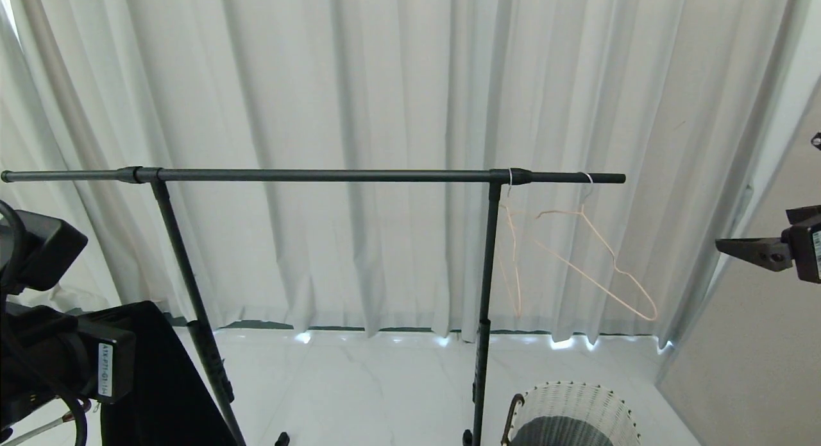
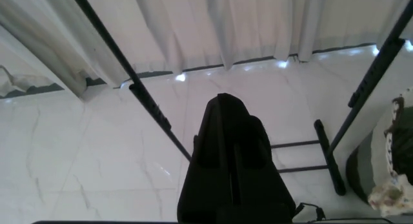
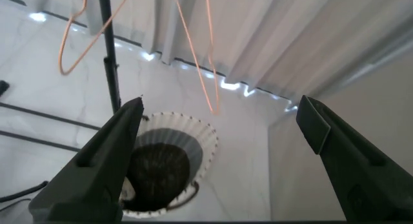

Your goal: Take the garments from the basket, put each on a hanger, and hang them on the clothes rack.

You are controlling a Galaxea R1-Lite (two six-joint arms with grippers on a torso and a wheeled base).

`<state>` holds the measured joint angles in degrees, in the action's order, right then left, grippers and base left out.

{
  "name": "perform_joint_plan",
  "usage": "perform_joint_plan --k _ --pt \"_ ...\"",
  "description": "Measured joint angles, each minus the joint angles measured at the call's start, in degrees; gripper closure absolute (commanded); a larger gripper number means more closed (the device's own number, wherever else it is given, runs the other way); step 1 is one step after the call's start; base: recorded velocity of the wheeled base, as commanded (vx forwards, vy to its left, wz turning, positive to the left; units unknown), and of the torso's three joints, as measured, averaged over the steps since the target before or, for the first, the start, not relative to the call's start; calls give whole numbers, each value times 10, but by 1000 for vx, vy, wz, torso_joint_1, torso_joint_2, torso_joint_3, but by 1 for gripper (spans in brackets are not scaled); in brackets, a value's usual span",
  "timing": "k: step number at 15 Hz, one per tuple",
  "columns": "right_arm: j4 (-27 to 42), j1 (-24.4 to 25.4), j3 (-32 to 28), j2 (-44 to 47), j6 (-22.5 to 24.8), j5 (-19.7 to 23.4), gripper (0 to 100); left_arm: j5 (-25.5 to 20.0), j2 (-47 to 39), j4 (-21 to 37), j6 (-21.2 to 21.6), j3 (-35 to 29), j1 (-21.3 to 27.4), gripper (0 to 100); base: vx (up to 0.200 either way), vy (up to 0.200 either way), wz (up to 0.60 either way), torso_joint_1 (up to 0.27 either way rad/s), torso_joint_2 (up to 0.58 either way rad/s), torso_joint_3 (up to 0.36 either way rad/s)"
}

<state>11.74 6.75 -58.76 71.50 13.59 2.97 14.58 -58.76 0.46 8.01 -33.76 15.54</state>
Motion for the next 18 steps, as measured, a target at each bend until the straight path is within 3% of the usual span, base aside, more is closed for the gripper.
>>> perform_joint_plan --k 11,18 --pt "-86 -44 -16 211 3 101 0 0 17 0 2 34 7 100 18 0 0 0 0 0" --pt "-154 -66 -103 416 27 162 0 2 52 1 13 40 8 100 0 0 0 0 0 0"
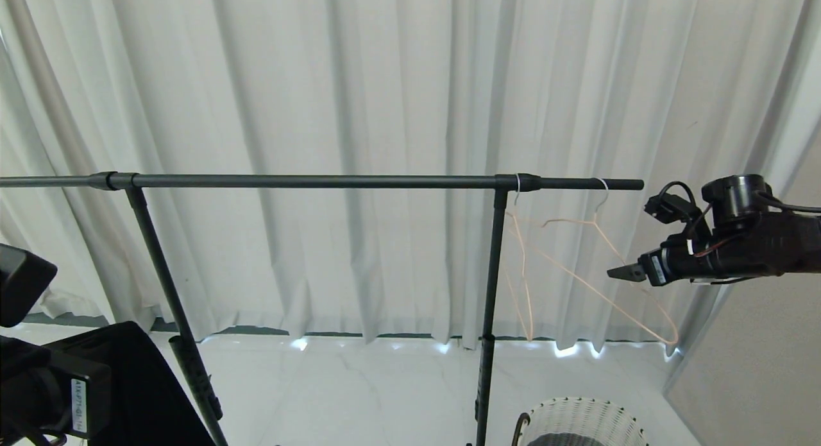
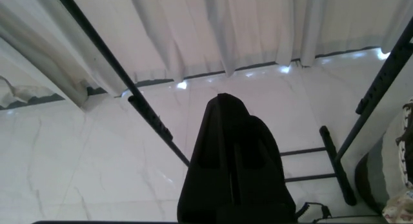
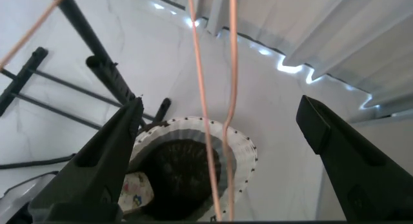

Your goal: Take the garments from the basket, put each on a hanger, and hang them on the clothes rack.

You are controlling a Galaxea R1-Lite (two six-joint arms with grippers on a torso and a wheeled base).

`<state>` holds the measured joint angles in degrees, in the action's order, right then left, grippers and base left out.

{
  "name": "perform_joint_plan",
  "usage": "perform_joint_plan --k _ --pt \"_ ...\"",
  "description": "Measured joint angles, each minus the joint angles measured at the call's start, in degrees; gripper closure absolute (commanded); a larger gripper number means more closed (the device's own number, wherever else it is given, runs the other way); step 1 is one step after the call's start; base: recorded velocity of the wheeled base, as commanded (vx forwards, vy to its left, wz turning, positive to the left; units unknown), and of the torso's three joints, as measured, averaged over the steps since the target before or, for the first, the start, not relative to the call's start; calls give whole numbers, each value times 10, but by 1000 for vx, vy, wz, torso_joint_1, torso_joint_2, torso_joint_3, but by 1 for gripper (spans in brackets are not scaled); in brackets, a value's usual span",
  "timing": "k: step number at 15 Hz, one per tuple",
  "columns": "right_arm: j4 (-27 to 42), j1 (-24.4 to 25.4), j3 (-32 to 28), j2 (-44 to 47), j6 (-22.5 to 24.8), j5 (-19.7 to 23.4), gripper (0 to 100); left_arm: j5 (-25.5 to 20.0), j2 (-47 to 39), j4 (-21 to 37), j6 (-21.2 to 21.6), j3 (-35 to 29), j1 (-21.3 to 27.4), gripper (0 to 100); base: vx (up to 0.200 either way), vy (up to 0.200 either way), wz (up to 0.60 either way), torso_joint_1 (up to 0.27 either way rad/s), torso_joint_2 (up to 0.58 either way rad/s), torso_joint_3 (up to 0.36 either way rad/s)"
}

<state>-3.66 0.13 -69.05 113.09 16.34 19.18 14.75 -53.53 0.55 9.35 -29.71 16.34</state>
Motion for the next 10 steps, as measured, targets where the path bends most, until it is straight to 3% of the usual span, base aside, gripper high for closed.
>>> perform_joint_plan --k 7,8,10 --pt "-10 -12 -65 92 1 19 0 17 25 0 20 4 0 100 0 0 0 0 0 0" --pt "-10 -14 -68 98 1 21 100 17 26 0 21 4 0 100 0 0 0 0 0 0" --pt "-10 -15 -72 106 1 24 100 17 27 0 25 4 0 100 0 0 0 0 0 0"
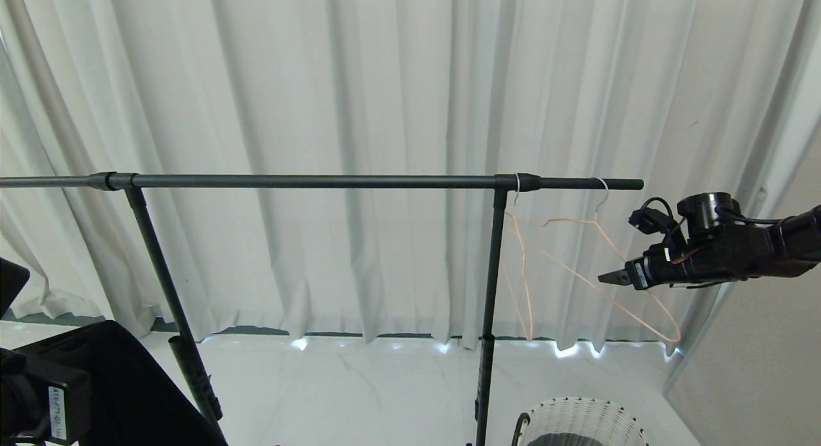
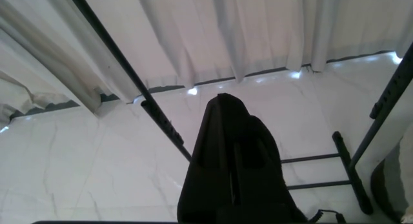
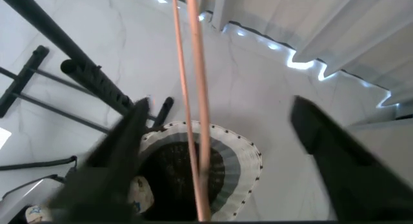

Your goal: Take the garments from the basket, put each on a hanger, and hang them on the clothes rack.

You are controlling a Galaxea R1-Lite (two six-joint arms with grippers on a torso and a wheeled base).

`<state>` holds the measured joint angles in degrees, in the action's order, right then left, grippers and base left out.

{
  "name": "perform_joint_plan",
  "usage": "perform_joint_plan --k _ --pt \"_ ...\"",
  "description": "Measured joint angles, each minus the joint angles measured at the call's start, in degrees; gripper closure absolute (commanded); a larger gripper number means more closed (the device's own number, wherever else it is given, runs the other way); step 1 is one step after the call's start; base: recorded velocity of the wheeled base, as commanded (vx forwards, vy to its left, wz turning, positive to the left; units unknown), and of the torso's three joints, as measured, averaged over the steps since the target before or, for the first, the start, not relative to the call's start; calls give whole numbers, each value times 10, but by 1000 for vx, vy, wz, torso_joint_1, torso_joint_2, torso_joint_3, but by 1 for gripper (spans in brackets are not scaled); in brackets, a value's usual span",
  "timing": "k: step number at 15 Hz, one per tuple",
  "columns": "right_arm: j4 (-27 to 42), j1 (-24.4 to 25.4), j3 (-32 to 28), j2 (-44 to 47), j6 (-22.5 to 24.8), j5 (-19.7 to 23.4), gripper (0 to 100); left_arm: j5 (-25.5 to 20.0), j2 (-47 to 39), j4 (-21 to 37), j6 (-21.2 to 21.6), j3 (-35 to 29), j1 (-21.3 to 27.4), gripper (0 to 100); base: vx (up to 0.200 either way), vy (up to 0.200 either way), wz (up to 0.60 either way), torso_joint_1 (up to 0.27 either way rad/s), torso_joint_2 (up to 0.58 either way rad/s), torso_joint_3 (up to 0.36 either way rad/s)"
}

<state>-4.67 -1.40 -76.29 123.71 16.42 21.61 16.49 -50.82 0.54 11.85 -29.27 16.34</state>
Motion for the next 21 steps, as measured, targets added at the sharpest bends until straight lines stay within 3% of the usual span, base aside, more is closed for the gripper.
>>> perform_joint_plan --k 7,15,21 --pt "0 -1 -4 1 -1 15 100 0 1 0 4 0 0 100 0 0 0 0 0 0" --pt "0 0 8 -63 -25 34 100 -1 6 0 2 0 0 100 0 0 0 0 0 0" --pt "-1 1 70 -140 -39 28 100 0 18 0 1 1 0 100 0 0 0 0 0 0"
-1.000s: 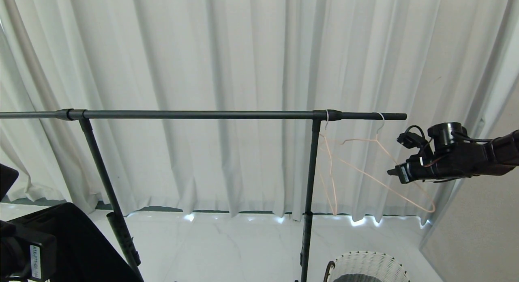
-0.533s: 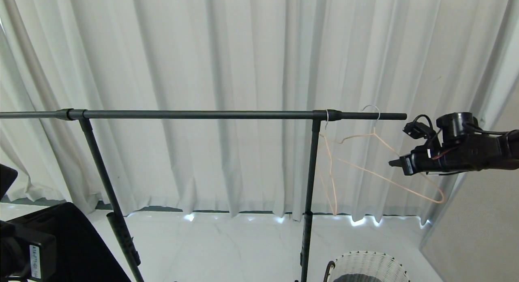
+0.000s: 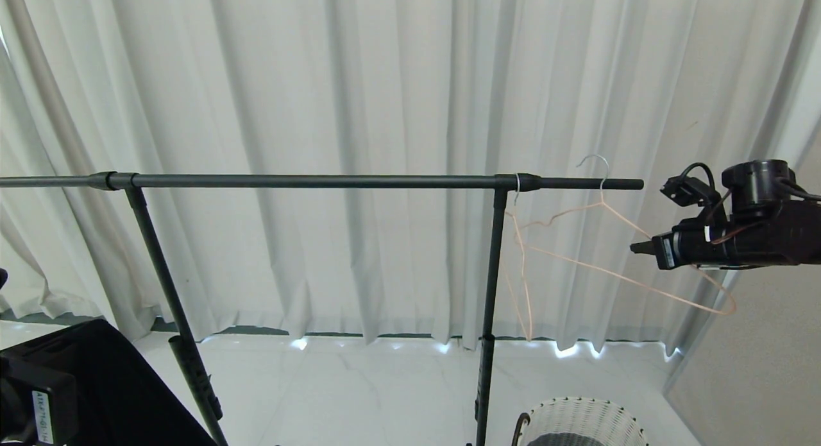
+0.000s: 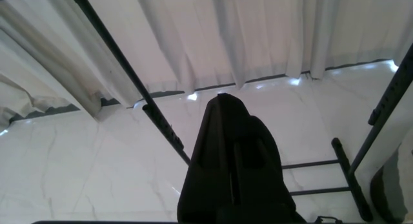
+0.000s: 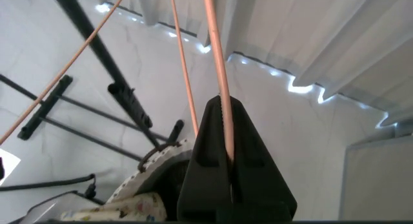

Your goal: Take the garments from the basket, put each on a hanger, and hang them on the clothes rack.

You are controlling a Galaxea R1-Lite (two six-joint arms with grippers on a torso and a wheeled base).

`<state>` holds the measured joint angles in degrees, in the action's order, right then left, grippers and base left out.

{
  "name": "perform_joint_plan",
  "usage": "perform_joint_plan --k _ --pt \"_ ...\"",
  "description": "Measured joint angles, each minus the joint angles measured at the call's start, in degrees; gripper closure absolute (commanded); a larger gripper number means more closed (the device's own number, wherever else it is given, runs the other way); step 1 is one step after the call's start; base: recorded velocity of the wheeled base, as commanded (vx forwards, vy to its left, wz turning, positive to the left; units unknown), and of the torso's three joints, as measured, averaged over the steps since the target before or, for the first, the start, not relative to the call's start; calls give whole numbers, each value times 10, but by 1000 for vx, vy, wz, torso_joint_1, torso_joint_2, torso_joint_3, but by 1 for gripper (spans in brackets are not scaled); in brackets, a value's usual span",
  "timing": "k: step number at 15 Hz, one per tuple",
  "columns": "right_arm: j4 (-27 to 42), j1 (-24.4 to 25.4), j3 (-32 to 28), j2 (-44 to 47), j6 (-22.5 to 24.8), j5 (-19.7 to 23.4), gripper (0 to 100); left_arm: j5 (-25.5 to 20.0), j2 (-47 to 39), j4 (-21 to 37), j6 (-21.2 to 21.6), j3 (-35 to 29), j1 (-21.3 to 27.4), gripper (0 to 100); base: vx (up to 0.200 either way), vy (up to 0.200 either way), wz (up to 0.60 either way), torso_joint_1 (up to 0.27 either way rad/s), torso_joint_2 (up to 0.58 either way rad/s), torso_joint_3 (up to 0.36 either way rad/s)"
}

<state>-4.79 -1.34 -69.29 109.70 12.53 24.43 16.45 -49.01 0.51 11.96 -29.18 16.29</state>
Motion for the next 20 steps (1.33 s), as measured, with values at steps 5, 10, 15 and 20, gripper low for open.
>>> perform_joint_plan --k 5,10,15,20 --pt "-1 -1 92 -103 -32 -38 100 -2 0 -1 -3 -2 0 100 0 0 0 0 0 0" --pt "0 -1 163 -203 -78 -198 100 -3 -3 -1 -5 6 0 100 0 0 0 0 0 0" --pt "1 0 243 -311 -112 -305 100 -3 -7 -1 -3 11 0 100 0 0 0 0 0 0" --pt "6 4 294 -394 -109 -315 100 -3 -5 -1 -5 13 0 100 -120 0 0 5 2 2"
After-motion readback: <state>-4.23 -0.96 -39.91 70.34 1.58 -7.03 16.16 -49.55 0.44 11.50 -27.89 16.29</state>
